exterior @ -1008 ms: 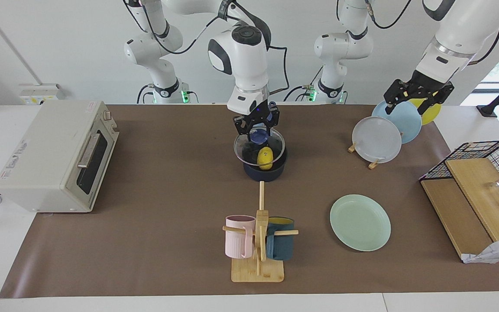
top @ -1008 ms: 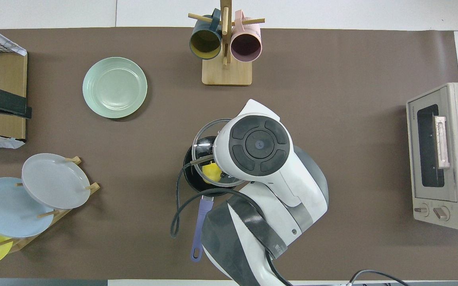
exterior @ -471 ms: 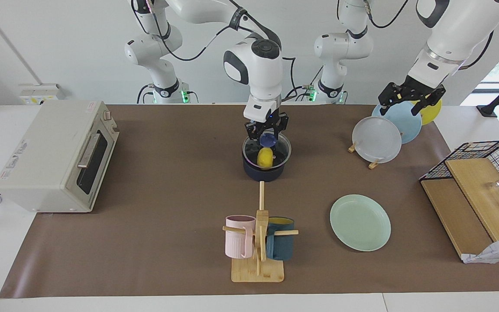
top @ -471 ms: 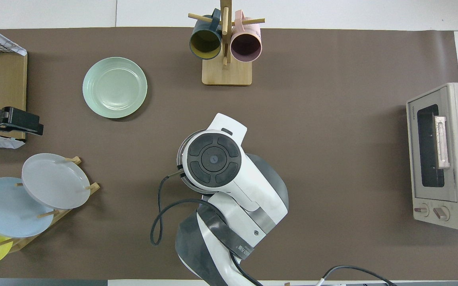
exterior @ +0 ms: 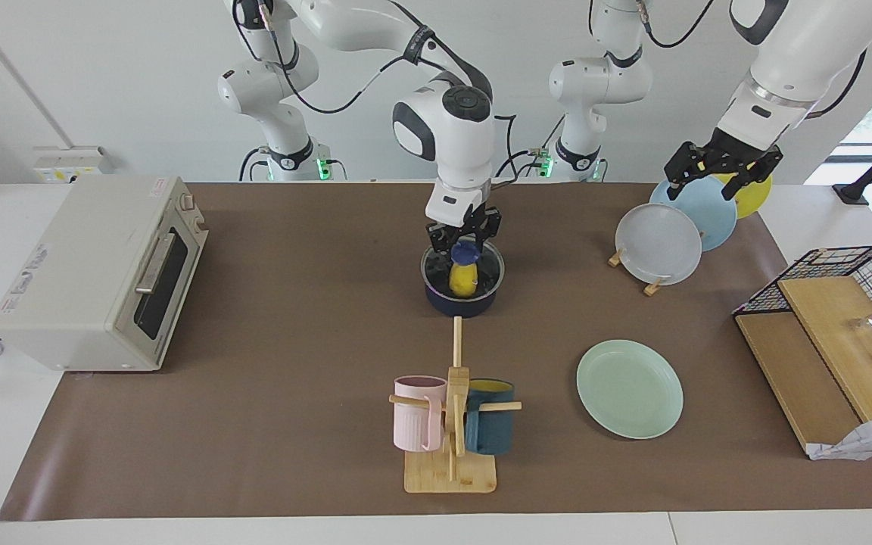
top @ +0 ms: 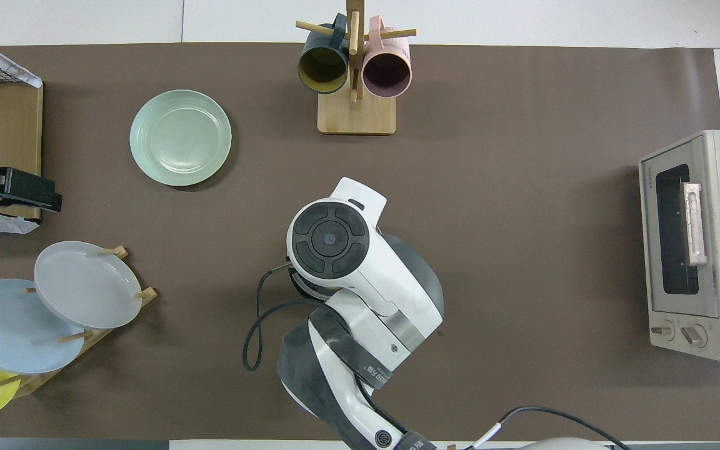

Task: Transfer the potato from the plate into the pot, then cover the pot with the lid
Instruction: 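Lower the glass lid onto the saucepan with the right gripper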

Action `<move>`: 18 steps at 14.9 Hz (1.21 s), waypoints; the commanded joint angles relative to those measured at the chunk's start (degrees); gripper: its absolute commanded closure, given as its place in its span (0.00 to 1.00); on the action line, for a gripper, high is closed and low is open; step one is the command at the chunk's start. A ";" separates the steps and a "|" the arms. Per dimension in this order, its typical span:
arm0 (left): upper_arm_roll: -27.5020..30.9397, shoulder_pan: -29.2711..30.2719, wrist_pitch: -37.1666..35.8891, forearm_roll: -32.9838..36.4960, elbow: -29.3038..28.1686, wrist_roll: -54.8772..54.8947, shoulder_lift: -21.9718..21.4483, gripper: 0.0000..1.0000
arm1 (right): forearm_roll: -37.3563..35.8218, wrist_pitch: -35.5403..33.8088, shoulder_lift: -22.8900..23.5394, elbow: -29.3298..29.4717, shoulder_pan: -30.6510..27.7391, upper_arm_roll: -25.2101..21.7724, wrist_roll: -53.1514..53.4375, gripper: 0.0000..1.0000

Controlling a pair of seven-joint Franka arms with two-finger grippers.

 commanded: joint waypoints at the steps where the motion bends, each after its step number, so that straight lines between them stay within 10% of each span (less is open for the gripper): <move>1: -0.11 0.40 0.84 -0.07 -2.16 -0.69 -2.63 0.00 | 0.02 -0.91 0.52 0.82 -0.17 0.27 1.00 1.00; 18: -0.37 1.28 -0.22 0.01 1.53 0.01 1.06 0.00 | 0.11 -1.09 -0.45 -1.72 0.89 0.36 3.55 1.00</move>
